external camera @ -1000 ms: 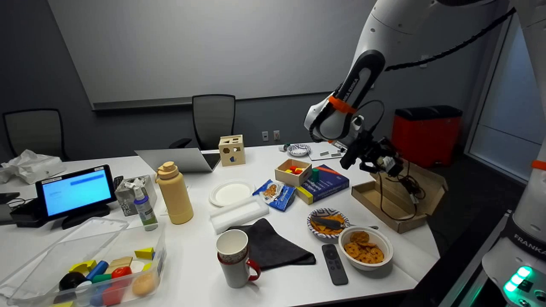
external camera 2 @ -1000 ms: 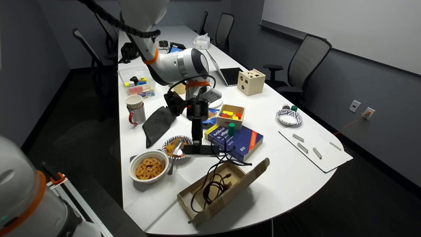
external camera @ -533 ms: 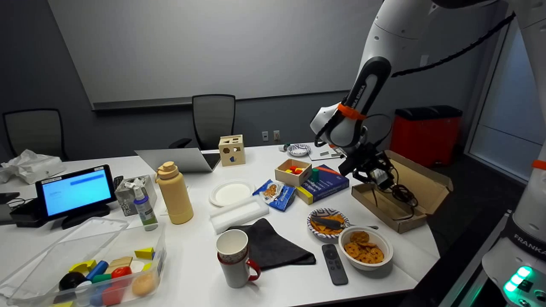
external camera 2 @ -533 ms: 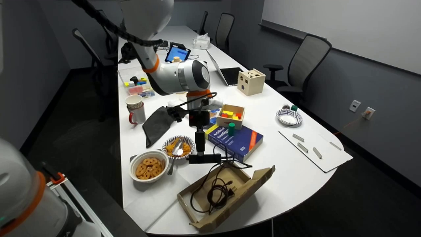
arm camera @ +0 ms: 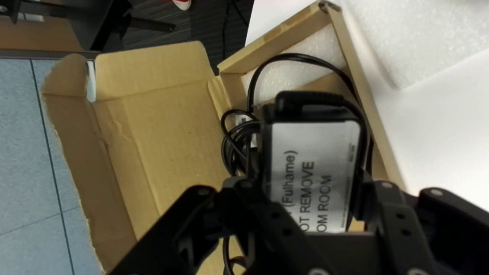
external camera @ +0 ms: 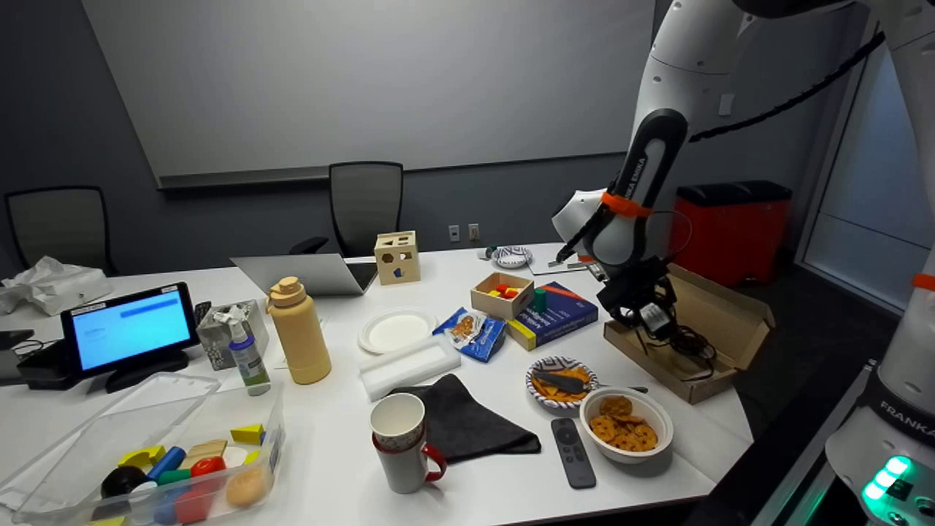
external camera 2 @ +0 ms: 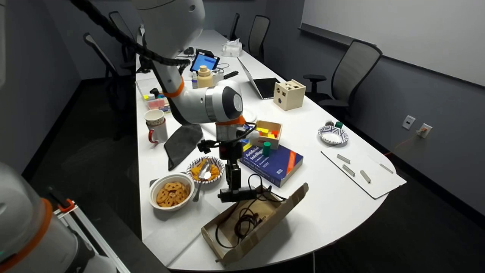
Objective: Put the black cable inside the brown box.
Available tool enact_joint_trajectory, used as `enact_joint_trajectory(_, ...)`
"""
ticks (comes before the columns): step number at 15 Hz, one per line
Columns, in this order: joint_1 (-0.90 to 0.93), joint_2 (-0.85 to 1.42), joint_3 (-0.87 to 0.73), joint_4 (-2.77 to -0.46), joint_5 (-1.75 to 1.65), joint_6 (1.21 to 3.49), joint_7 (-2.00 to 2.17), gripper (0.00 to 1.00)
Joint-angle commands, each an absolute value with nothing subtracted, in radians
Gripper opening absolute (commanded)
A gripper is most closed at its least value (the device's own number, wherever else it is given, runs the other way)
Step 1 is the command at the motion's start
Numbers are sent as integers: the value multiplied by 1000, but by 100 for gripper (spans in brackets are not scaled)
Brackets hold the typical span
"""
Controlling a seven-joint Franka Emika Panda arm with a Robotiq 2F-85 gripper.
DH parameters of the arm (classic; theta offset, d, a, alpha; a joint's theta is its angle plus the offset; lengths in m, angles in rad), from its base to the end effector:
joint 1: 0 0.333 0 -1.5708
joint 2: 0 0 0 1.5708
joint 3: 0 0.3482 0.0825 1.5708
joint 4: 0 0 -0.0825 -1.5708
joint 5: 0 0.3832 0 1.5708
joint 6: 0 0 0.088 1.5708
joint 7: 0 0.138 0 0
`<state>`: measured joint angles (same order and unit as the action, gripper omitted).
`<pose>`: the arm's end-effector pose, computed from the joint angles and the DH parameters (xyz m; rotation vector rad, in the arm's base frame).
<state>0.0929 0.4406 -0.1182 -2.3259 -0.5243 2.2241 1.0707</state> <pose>0.4514 -0.0448 0.1285 2.3958 -0.8198 -0.3638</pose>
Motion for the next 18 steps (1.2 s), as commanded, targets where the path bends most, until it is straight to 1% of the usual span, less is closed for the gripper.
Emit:
enact_joint_trajectory(1, 84, 417, -156, -2405, -592, 2356, 1006, 27)
enact_joint_trajectory(9, 97, 444, -236, -2485, -693, 2537, 976, 27)
enact_joint_trajectory(13, 114, 507, -300, -2498, -804, 2716, 1045, 27)
enact_joint_trajectory(18, 165, 644, -392, -2461, -927, 2956, 1187, 27)
